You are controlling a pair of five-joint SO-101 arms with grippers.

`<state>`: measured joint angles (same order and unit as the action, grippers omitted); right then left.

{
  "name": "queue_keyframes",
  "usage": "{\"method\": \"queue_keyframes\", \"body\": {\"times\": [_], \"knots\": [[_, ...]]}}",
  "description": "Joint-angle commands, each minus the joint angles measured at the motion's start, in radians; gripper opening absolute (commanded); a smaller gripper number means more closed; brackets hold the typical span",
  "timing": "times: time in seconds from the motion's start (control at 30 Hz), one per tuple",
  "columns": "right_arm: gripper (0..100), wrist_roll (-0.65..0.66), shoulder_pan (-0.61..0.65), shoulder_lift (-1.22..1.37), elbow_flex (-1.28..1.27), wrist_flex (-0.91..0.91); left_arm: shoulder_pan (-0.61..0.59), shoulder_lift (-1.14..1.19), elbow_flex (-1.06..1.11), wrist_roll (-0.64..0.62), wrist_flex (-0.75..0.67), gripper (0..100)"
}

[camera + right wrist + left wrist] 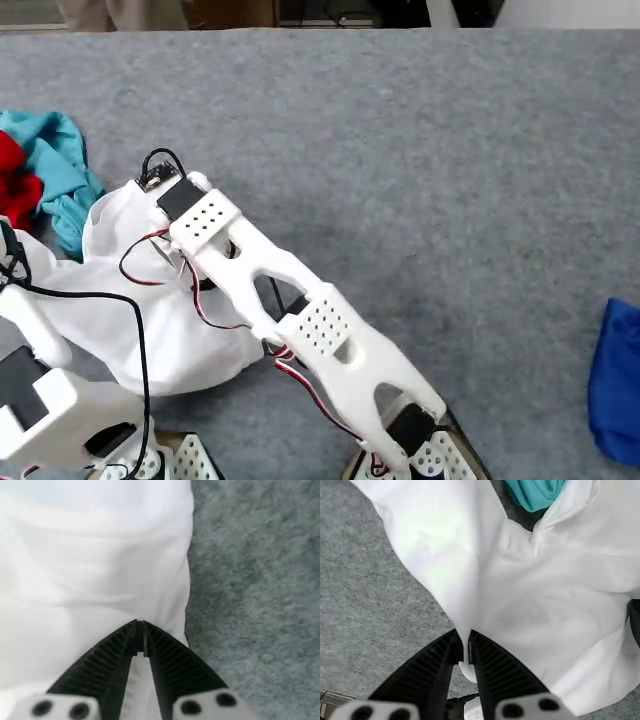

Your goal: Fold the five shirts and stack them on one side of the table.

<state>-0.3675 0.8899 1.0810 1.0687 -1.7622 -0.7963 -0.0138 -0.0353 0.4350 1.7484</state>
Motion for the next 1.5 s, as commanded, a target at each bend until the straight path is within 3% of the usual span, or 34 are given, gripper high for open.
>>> {"method": "queue_keyframes", "body": {"times": [0.0,0.33,0.6,0.77,1.0,1.27,1.47], "knots": [[0.5,-0.011,-0.015,-0.025,0.147,-0.023,-0.009,-0.047,-0.003,0.008,0.011,2],[2.6,-0.011,-0.021,-0.156,0.302,-0.002,-0.009,-0.042,-0.002,0.086,0.009,2],[43.1,-0.083,-0.019,0.038,0.277,0.091,-0.02,-0.042,0.017,0.092,0.009,2],[34.1,-0.087,-0.016,0.151,0.277,0.158,-0.02,-0.042,0.02,0.092,0.009,2],[1.1,-0.081,-0.021,0.151,0.325,0.135,-0.02,-0.042,0.02,0.092,0.009,2],[0.5,-0.081,-0.076,0.142,0.601,0.029,-0.02,-0.042,0.02,0.091,0.009,2],[0.5,-0.086,-0.213,-0.022,0.584,-0.023,-0.011,-0.042,0.02,0.091,0.009,2]]}}
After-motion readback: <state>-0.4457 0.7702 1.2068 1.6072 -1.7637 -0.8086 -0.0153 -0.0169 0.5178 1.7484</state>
